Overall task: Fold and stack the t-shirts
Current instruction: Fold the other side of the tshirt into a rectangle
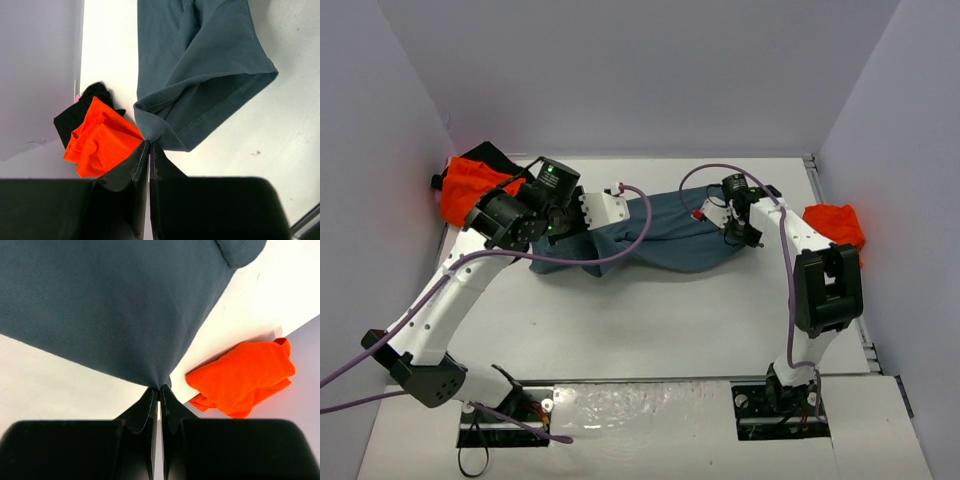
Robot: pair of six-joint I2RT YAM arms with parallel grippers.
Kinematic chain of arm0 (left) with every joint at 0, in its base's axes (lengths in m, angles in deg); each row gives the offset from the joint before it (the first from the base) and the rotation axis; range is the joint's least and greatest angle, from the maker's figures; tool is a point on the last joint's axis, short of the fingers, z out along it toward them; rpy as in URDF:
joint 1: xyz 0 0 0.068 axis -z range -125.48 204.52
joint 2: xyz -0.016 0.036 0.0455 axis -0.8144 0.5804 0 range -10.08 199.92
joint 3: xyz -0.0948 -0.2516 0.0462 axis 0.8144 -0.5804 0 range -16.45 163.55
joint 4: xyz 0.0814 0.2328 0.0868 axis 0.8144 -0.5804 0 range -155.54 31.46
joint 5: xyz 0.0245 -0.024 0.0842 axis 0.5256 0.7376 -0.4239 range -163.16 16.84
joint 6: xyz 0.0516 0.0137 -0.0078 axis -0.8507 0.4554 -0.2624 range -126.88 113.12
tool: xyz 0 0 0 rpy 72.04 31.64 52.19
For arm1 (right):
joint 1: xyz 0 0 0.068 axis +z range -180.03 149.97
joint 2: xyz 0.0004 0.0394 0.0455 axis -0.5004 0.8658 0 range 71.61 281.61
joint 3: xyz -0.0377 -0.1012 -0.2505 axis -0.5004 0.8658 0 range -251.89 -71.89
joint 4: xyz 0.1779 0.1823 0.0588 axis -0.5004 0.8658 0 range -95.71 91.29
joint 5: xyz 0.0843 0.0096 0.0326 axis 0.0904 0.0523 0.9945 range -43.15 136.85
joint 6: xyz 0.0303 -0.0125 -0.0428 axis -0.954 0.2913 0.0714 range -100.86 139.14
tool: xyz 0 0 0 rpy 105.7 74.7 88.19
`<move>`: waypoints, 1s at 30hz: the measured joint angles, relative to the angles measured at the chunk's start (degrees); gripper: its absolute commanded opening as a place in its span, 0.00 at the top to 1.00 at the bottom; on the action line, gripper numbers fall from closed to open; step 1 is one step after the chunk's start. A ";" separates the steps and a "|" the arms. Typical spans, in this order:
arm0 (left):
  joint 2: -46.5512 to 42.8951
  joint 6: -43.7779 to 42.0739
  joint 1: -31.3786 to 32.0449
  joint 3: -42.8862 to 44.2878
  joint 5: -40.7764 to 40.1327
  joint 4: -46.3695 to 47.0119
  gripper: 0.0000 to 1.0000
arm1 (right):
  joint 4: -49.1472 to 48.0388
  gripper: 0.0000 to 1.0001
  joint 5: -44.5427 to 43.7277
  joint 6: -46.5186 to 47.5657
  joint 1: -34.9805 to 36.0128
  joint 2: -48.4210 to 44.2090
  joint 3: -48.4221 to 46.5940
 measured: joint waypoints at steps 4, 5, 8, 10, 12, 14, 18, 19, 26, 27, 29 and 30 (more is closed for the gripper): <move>-2.10 0.71 -0.50 0.09 0.89 -3.22 1.00 | 1.00 1.00 -0.22 -0.20 0.23 -2.60 1.44; -2.44 0.79 -0.60 0.09 0.98 -3.88 1.00 | 1.36 1.00 -0.30 -0.20 0.23 -3.39 1.73; -3.06 0.85 -0.98 0.09 0.99 -5.28 1.00 | 2.06 1.00 -1.03 -0.09 0.23 -4.98 1.95; -3.12 0.83 -1.09 0.09 0.95 -5.89 1.00 | 2.90 1.00 -1.48 0.08 0.22 -4.93 0.95; -2.98 0.85 -1.13 0.09 0.61 -6.04 1.00 | 3.55 1.00 -1.82 0.33 0.21 -3.70 -1.65; -2.71 0.95 -1.21 -0.13 -0.40 -5.32 1.00 | 4.02 1.00 -2.18 0.53 0.21 -1.19 -5.54; -2.07 1.71 -1.99 -2.43 -3.23 -1.98 1.00 | 3.42 1.00 -2.17 0.40 0.22 6.16 -14.26; -1.84 1.97 -2.17 -3.32 -3.97 -1.03 1.00 | 3.19 1.00 -2.13 0.30 0.22 8.03 -16.16; 2.16 2.62 -3.31 -7.49 -8.24 4.28 1.00 | 3.26 1.00 -1.55 -0.59 0.23 20.49 -24.94; 2.74 2.62 -3.59 -7.49 -8.50 5.01 1.00 | 3.26 1.00 -1.53 -0.71 0.21 22.31 -26.40; 3.62 2.63 -4.22 -7.49 -9.07 6.42 1.00 | 2.87 1.00 -1.53 -0.99 0.21 25.24 -28.52; 3.86 2.64 -4.59 -7.49 -9.35 6.97 1.00 | 2.99 1.00 -1.55 -1.22 0.19 26.35 -29.37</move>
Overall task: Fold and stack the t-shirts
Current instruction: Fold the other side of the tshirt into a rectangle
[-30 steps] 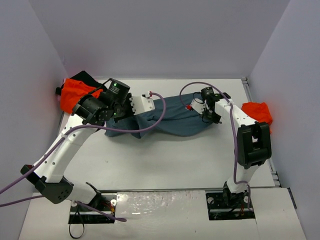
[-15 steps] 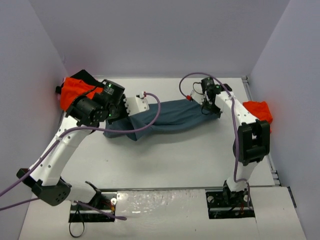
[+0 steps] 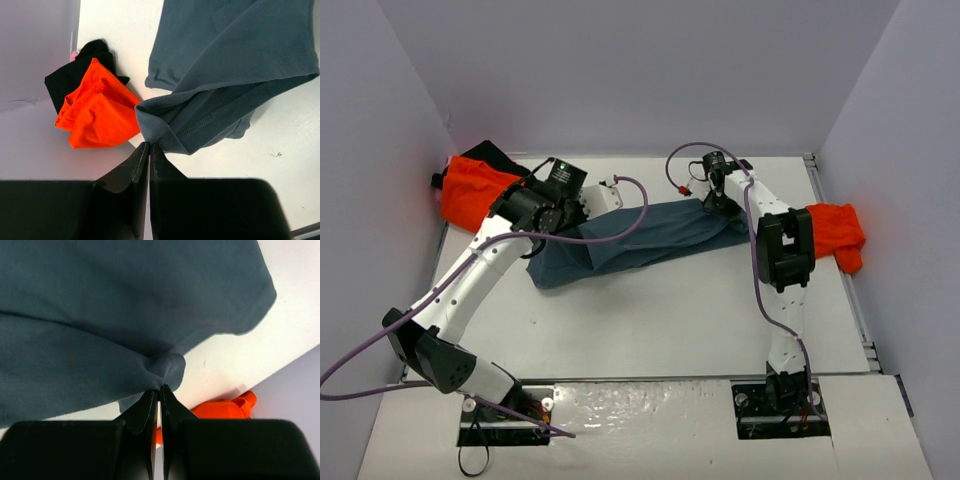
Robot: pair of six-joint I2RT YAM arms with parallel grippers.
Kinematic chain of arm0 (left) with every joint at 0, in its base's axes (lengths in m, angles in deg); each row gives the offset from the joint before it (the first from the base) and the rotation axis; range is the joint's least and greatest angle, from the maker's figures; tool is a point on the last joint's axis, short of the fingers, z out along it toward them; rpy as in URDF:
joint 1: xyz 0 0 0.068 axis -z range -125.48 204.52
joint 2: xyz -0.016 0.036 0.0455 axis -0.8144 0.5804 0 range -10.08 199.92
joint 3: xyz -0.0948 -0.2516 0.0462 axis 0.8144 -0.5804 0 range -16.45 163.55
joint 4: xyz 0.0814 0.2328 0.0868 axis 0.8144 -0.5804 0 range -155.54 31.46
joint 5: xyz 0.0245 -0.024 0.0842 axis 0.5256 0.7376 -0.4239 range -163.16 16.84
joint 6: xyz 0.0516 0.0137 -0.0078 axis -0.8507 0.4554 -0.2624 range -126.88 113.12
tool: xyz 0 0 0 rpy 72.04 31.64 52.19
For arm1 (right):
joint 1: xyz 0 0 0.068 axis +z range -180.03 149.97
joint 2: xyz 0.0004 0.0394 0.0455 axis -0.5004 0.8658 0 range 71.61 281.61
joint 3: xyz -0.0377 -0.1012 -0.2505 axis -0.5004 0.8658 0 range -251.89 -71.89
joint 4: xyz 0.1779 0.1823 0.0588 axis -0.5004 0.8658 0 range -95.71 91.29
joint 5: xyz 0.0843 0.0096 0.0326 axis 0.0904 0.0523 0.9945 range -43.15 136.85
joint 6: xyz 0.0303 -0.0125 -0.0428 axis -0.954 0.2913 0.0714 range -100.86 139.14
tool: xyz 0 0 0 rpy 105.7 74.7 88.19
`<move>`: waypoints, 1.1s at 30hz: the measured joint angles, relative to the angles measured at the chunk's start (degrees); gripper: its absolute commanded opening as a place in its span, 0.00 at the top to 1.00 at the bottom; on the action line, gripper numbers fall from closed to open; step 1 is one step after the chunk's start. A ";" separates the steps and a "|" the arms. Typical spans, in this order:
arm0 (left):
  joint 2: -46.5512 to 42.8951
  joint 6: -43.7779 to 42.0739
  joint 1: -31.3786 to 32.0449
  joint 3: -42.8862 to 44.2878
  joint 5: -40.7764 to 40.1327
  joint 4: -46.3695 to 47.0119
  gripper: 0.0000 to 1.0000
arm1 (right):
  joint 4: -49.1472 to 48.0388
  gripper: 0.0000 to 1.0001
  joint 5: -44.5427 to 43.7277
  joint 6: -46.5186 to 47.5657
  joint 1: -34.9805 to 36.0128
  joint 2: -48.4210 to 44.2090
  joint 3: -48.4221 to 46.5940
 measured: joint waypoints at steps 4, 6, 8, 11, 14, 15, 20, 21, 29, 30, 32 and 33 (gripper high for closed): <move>0.13 0.05 -1.49 0.00 -0.80 1.60 1.00 | 0.05 1.00 -0.03 -0.52 -0.20 2.78 -3.42; 0.14 0.28 -2.01 0.00 -1.20 2.13 1.00 | -0.23 1.00 -0.18 -0.75 -0.35 3.48 -5.22; 0.15 0.50 -2.26 0.00 -1.55 2.42 1.00 | -0.43 1.00 -0.69 -1.08 -0.44 3.75 -6.52; 0.15 0.82 -2.65 0.00 -2.13 2.87 1.00 | -0.74 1.00 -1.91 -1.69 -0.46 3.88 -7.77; 0.15 0.88 -2.85 0.00 -2.99 3.79 1.00 | -1.10 1.00 -3.34 -2.09 -0.46 3.89 -8.00; 0.15 0.88 -2.94 0.00 -3.45 4.13 1.00 | -1.23 1.00 -3.86 -2.25 -0.46 3.89 -8.02; 0.17 0.88 -3.19 -0.01 -5.53 6.06 1.00 | -2.14 1.00 -7.33 -2.97 -0.39 4.34 -9.30; 0.20 0.88 -3.19 -0.02 -5.88 6.46 1.00 | -2.29 1.00 -8.11 -3.08 -0.34 4.52 -9.71; 1.50 0.85 -3.19 -0.02 -7.89 8.04 1.00 | -3.67 1.00 -14.01 -3.46 0.41 8.88 -15.97; 1.68 0.85 -3.19 -0.02 -7.97 8.07 1.00 | -3.81 1.00 -14.64 -3.45 0.51 9.79 -16.95; 1.99 0.85 -3.19 -0.02 -8.03 8.10 1.00 | -3.97 0.88 -15.80 -3.45 0.99 11.78 -19.15; 2.17 0.85 -3.19 -0.03 -8.09 8.19 1.00 | -4.17 0.69 -16.16 -3.46 1.15 12.74 -20.06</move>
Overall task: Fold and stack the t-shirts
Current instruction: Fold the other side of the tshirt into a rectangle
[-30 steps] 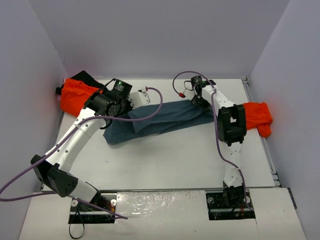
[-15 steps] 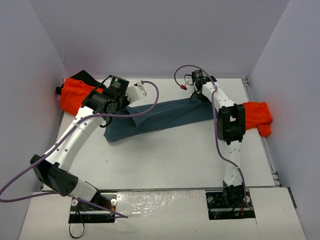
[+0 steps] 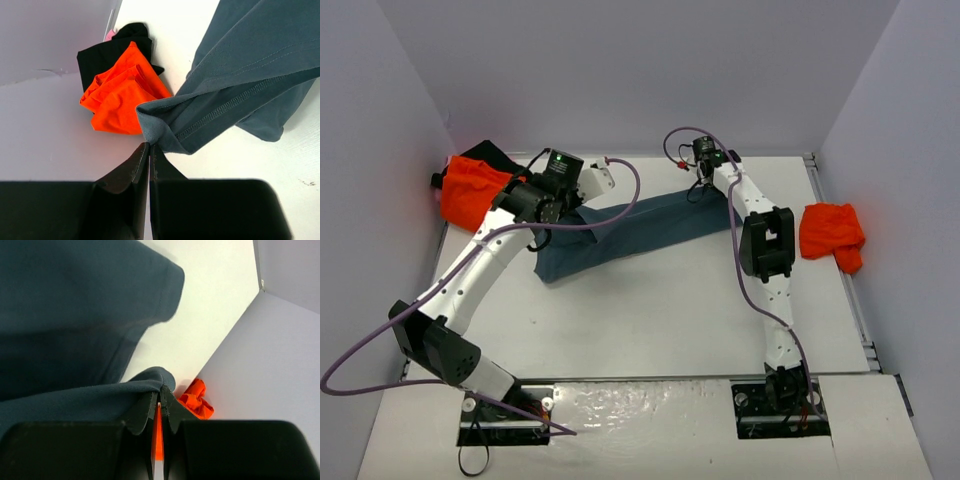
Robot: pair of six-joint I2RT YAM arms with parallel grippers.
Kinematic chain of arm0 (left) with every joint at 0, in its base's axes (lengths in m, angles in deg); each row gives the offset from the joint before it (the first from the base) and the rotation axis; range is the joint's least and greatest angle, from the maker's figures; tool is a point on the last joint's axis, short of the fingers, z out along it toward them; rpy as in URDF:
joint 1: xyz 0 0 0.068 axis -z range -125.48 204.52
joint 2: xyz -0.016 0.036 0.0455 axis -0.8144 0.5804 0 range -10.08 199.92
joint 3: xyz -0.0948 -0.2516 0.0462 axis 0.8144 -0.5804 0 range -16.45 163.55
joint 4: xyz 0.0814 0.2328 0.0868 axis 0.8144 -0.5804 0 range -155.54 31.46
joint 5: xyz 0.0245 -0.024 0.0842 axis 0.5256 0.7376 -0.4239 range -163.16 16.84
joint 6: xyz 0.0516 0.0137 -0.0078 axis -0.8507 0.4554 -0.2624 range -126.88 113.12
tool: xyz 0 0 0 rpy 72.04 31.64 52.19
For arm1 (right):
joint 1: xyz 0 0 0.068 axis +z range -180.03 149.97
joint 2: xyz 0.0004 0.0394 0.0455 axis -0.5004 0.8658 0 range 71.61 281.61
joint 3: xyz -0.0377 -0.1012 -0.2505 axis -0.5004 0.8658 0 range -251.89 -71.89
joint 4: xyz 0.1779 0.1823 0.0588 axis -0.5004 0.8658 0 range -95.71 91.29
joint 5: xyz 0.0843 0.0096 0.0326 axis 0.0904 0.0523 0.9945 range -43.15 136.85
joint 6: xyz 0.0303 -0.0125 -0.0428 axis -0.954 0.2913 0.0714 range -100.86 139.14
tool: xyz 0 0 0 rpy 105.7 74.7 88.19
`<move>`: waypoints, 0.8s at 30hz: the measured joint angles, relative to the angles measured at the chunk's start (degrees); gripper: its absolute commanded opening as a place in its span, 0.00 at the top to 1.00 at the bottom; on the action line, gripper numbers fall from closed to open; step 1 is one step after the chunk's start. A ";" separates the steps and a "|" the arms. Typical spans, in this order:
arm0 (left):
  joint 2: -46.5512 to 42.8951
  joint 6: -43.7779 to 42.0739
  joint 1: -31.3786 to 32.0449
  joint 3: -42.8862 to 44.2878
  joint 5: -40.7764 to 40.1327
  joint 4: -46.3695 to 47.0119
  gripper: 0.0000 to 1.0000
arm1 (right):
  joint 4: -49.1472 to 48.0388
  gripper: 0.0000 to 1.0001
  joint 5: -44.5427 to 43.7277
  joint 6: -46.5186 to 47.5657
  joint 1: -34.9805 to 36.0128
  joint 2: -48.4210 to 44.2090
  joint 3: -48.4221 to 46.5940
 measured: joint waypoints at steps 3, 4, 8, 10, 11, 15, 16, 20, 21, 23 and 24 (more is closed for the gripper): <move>0.55 0.00 -0.03 -0.03 -0.14 0.32 1.00 | -0.16 0.53 -1.13 -0.39 0.46 3.43 -3.59; 0.74 0.00 -0.05 -0.05 -0.20 0.48 1.00 | -0.53 0.51 -1.48 -0.65 0.64 5.02 -5.34; 1.57 0.02 -0.18 -0.47 -0.44 1.76 1.00 | -3.58 0.30 -2.84 -1.49 0.82 10.00 -8.62; 2.17 0.02 -0.28 -0.79 -0.72 2.15 1.00 | -5.30 0.28 -4.84 -1.57 0.98 11.37 -8.62; 2.56 0.02 -0.31 -0.80 -0.82 2.44 1.00 | -6.32 0.28 -5.79 -1.70 1.09 11.43 -8.62; 4.27 0.00 -0.33 -0.80 -1.16 3.66 1.00 | -11.99 0.31 -7.10 -2.81 0.92 11.47 -8.60; 4.71 0.00 -0.33 -0.80 -1.22 3.98 1.00 | -13.35 0.32 -7.51 -3.04 0.77 11.45 -8.60; 5.81 0.00 -0.37 -0.85 -1.55 4.92 1.00 | -17.38 0.38 -8.75 -3.50 0.17 10.74 -7.69; 6.05 0.00 -0.41 -0.85 -1.71 5.07 1.00 | -17.62 0.41 -8.87 -3.53 0.05 10.14 -6.90; 6.62 0.02 -0.56 -0.83 -2.05 5.37 1.00 | -19.12 0.52 -8.58 -3.70 -0.10 7.57 -3.05; 7.00 0.02 -0.71 -0.79 -2.22 5.48 1.00 | -19.48 0.55 -8.27 -3.82 -0.17 5.35 0.18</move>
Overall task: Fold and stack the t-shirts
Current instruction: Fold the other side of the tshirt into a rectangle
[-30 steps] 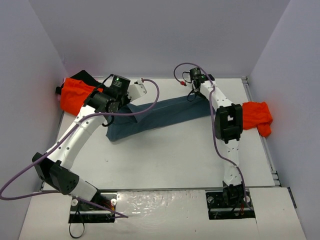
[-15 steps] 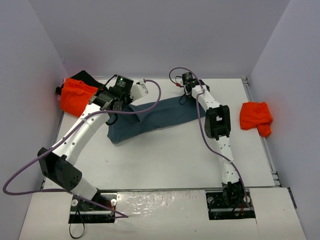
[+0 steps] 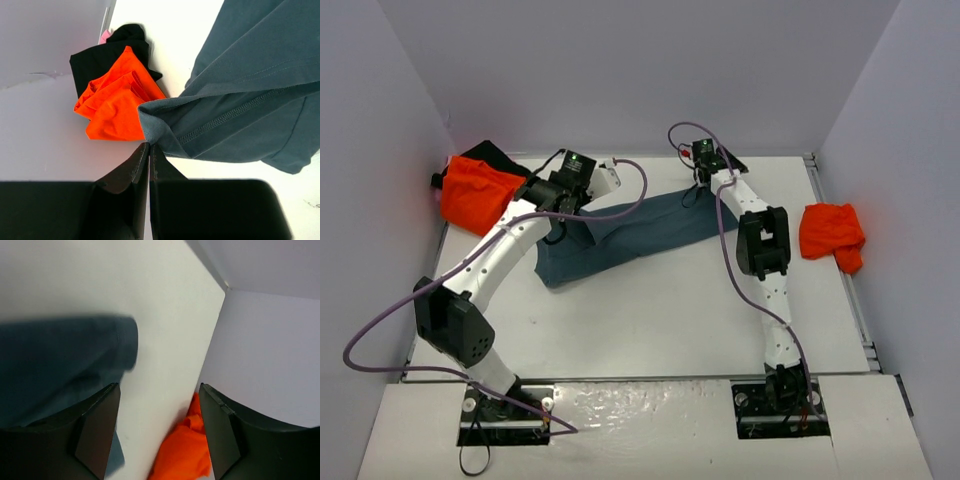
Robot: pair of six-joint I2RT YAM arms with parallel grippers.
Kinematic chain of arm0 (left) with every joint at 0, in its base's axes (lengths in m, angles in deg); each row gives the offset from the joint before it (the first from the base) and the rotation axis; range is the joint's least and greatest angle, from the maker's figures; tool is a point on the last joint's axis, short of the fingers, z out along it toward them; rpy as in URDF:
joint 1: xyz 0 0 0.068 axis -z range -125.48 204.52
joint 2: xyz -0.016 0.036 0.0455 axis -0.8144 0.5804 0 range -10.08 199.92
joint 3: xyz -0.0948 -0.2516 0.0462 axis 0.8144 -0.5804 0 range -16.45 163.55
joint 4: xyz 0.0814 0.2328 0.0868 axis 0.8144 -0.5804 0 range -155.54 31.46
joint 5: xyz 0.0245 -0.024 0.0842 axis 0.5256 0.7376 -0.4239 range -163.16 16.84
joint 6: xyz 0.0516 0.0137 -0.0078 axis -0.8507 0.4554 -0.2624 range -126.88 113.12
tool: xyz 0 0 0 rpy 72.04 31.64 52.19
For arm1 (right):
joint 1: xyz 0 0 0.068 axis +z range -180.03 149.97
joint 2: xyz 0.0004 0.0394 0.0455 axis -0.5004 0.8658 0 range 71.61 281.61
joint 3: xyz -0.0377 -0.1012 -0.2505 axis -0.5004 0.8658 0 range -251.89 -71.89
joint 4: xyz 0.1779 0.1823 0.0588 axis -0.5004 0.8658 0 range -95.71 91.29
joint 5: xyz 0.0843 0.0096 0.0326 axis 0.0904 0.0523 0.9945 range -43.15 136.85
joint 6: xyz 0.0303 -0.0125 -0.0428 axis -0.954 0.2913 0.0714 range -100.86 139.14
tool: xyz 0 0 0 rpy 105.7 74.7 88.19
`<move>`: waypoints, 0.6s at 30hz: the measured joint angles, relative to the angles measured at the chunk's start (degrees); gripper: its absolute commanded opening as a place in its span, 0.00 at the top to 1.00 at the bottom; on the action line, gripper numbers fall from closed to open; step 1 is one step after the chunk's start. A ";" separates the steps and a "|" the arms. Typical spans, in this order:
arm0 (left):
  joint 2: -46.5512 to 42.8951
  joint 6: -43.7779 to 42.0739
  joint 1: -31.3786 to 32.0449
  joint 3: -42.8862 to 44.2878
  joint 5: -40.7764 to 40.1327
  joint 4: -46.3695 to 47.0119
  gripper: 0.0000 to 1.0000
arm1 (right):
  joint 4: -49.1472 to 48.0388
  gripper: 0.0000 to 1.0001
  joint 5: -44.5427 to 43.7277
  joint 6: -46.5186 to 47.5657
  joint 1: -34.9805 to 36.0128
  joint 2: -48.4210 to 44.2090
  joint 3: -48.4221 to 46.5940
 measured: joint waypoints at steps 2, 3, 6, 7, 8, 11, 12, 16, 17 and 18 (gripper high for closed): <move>1.07 0.01 -0.44 0.16 -0.44 0.33 1.00 | 0.80 0.57 0.84 -0.07 -0.08 -4.41 5.22; 1.66 0.02 -0.68 0.25 -0.69 0.55 1.00 | 1.27 0.58 1.32 -0.07 -0.10 -6.43 7.34; 5.29 0.26 -2.17 2.63 -0.92 0.41 1.00 | 1.44 0.64 2.89 -0.67 -0.10 -10.44 10.39; 6.73 0.35 -2.75 3.64 -0.90 0.51 1.00 | 1.67 0.65 3.42 -0.89 -0.10 -11.38 11.00; 8.11 0.37 -3.37 4.44 -0.83 0.84 1.00 | 2.05 0.65 4.17 -1.15 -0.06 -11.97 11.34; 11.66 0.35 -4.74 5.56 -0.88 1.89 1.00 | 3.08 0.71 6.18 -2.00 0.11 -12.18 11.96; 12.82 0.35 -5.23 5.98 -0.88 1.89 1.00 | 3.72 0.72 6.79 -2.23 0.17 -12.07 12.21; 17.81 0.37 -7.04 9.54 -0.61 1.86 1.00 | 6.14 0.73 8.88 -2.80 0.52 -10.87 12.59; 18.84 0.37 -7.49 10.38 -0.46 1.88 1.00 | 6.50 0.73 9.28 -3.02 0.58 -10.46 12.69; 19.77 0.38 -7.97 11.14 -0.31 1.88 1.00 | 6.83 0.73 9.66 -3.27 0.62 -10.03 12.84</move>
